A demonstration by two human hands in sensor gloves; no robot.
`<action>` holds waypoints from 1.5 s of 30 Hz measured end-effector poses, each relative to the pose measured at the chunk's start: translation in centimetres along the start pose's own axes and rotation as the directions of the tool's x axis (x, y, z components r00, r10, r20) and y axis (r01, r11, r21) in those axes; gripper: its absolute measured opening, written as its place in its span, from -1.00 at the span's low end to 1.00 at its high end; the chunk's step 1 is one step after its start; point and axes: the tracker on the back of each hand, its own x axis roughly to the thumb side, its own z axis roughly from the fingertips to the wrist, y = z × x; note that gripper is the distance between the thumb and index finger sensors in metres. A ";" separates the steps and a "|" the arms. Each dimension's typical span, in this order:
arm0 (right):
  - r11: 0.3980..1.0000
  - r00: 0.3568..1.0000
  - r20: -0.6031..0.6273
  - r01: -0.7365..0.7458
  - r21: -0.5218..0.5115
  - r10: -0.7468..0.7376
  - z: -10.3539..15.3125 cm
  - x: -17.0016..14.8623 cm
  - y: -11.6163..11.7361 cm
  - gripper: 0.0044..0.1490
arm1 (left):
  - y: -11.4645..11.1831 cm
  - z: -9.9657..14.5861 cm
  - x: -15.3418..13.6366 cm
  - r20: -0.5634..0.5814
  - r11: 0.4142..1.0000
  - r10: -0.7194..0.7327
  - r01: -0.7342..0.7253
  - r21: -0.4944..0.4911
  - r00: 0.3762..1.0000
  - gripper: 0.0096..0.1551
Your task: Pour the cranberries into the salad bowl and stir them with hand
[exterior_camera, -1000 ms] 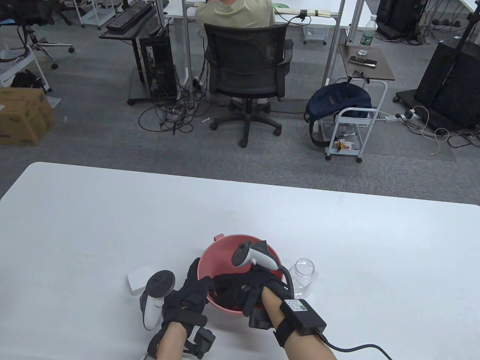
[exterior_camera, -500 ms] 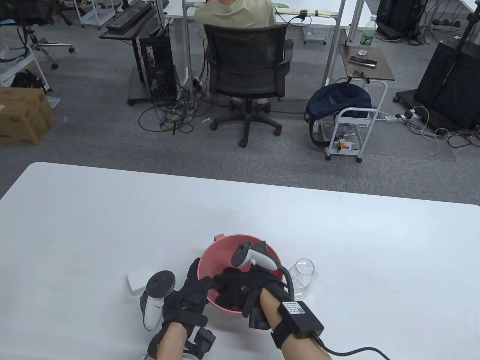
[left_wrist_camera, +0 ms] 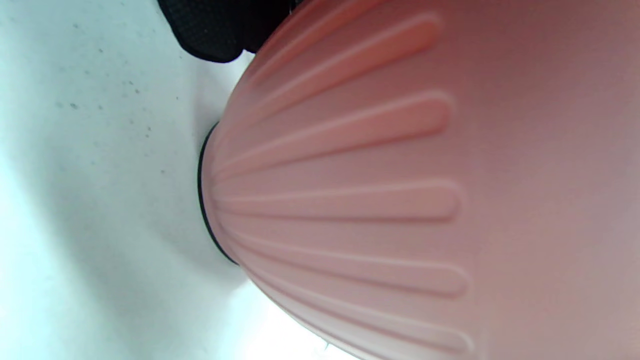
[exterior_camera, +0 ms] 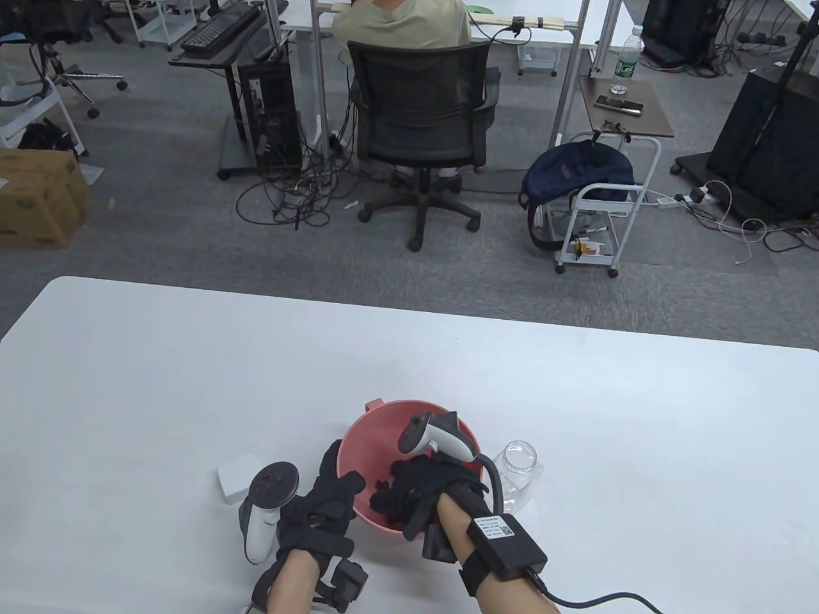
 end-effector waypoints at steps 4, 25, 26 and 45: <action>1.000 1.000 -0.022 0.005 -0.015 -0.006 0.0 -0.1 -0.1 0.16 | 0.0 0.0 0.0 0.000 1.000 0.000 0.000 -0.001 1.000 -0.11; 0.999 0.999 0.032 -0.016 0.036 0.015 0.1 0.1 0.0 -0.18 | 0.0 -0.1 0.0 0.001 1.000 0.002 -0.002 -0.005 1.000 -0.11; 0.999 0.999 0.039 -0.014 0.033 0.013 0.1 0.1 0.0 -0.18 | 0.0 -0.1 0.0 0.001 1.000 0.003 -0.003 -0.005 1.000 -0.11; 1.000 0.994 0.109 0.007 0.004 -0.007 0.2 0.1 -0.1 0.01 | 0.0 -0.1 0.0 0.000 1.000 0.001 -0.001 -0.007 1.000 -0.14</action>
